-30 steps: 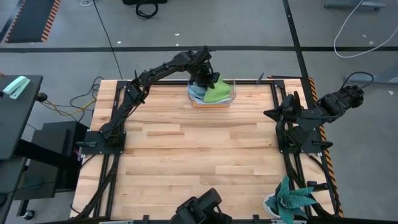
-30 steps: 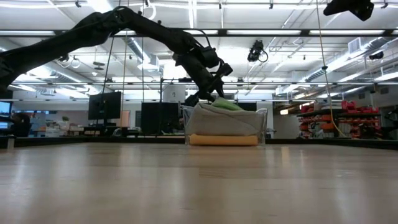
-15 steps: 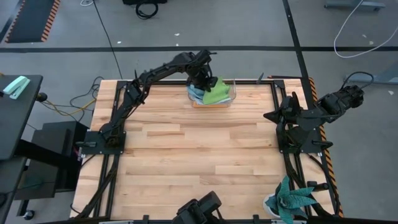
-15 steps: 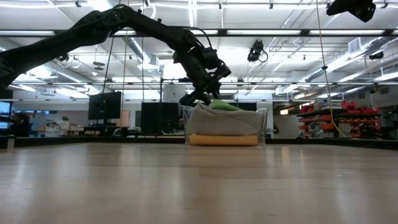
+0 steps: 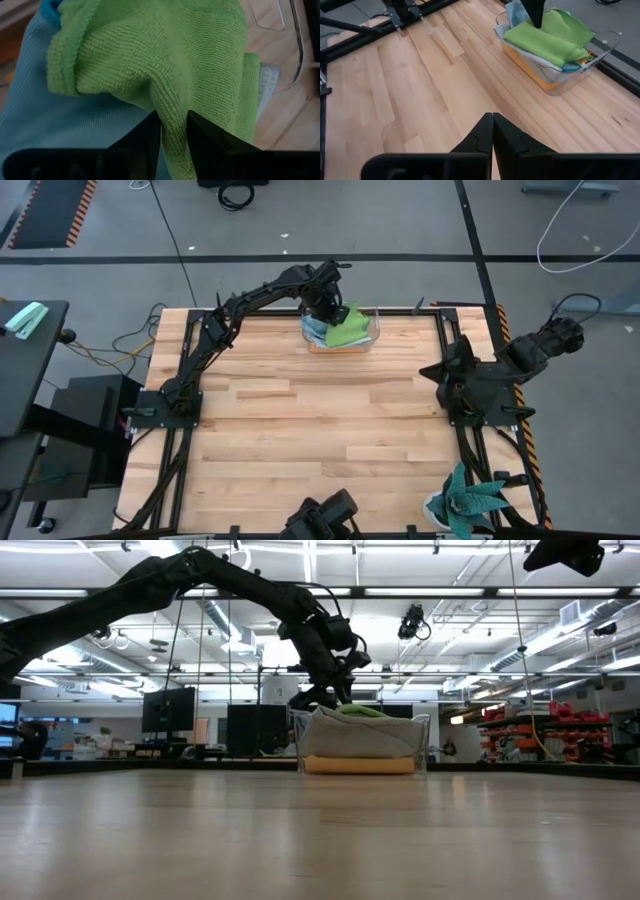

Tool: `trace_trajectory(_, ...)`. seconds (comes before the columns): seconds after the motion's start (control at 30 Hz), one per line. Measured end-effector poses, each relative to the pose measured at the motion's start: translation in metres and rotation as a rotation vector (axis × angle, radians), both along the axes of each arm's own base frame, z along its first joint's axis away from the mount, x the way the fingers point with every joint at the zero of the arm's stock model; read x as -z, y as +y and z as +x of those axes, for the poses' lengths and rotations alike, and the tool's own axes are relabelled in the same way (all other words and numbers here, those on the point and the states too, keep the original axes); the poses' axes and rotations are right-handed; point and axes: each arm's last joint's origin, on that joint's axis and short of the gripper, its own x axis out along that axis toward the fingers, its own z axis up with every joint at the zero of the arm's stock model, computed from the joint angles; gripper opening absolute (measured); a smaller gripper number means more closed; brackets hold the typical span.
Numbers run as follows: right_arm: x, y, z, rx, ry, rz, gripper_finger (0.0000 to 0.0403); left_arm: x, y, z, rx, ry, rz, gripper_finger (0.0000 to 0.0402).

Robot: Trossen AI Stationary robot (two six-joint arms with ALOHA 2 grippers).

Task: Fold microfiber towels
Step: Put the green microfiber cloth into the transparent bin

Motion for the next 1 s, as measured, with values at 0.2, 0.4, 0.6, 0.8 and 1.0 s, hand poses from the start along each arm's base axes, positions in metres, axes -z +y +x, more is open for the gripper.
trace_trajectory(0.2,0.004,0.006,0.01,0.008,0.038,-0.015,0.0025,-0.001,-0.001,0.002,-0.031,-0.012,-0.011,0.0098)
trace_trajectory(0.4,0.007,0.009,0.016,0.01,0.064,-0.028,0.0028,-0.004,0.001,0.008,-0.032,-0.07,0.024,0.0086)
trace_trajectory(0.6,0.008,0.011,0.019,0.011,0.074,-0.035,0.0028,-0.007,0.004,0.013,-0.03,-0.133,0.065,0.0076)
trace_trajectory(0.8,0.009,0.011,0.019,0.014,0.073,-0.032,0.0027,-0.008,0.004,0.015,0.057,-0.141,0.128,0.0069)
trace_trajectory(1.0,0.009,0.011,0.018,0.045,0.063,0.0,0.0027,-0.006,0.002,0.013,0.087,-0.105,0.148,0.0085)
